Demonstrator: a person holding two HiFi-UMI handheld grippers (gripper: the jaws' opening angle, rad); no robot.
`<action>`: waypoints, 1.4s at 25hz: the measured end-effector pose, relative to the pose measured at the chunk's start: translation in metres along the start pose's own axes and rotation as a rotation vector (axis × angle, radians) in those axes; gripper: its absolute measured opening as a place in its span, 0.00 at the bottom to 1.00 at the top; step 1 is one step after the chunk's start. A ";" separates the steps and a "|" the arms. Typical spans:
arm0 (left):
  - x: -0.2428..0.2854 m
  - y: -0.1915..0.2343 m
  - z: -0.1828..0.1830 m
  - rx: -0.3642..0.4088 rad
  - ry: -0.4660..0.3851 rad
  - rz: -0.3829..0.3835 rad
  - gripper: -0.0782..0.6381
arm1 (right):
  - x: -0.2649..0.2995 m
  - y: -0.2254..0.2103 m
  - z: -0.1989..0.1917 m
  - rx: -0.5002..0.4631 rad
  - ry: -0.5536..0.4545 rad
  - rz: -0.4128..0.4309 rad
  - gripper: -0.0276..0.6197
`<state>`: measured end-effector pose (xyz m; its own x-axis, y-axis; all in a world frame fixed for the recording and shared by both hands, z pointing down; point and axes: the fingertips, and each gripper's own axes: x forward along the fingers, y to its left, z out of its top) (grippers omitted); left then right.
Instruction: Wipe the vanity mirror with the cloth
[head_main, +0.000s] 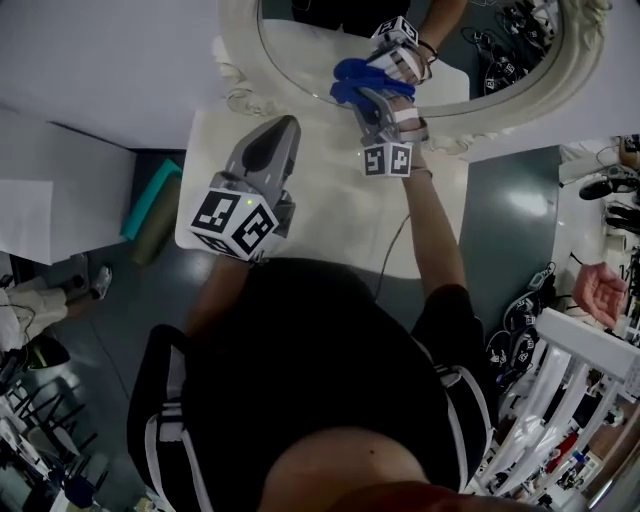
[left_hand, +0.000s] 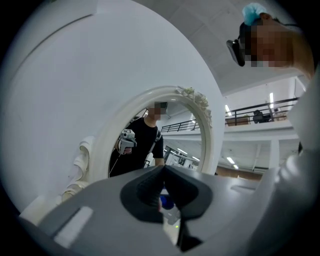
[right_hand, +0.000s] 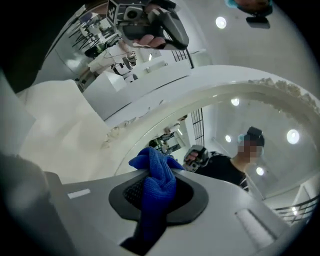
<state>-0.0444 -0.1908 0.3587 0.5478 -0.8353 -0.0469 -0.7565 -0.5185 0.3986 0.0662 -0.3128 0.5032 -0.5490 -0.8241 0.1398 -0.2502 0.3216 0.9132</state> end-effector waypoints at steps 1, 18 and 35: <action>0.000 0.001 -0.002 -0.002 0.001 0.001 0.12 | 0.002 0.011 -0.006 0.021 0.013 0.025 0.12; -0.023 0.001 -0.006 0.007 -0.033 -0.013 0.12 | -0.081 -0.160 0.054 0.796 -0.327 -0.441 0.12; -0.024 0.005 0.014 0.011 -0.087 -0.004 0.12 | -0.100 -0.348 0.037 0.853 -0.297 -0.754 0.13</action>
<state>-0.0659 -0.1755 0.3489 0.5179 -0.8459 -0.1278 -0.7586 -0.5232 0.3883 0.1792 -0.3253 0.1573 -0.1697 -0.8345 -0.5242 -0.9822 0.1000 0.1587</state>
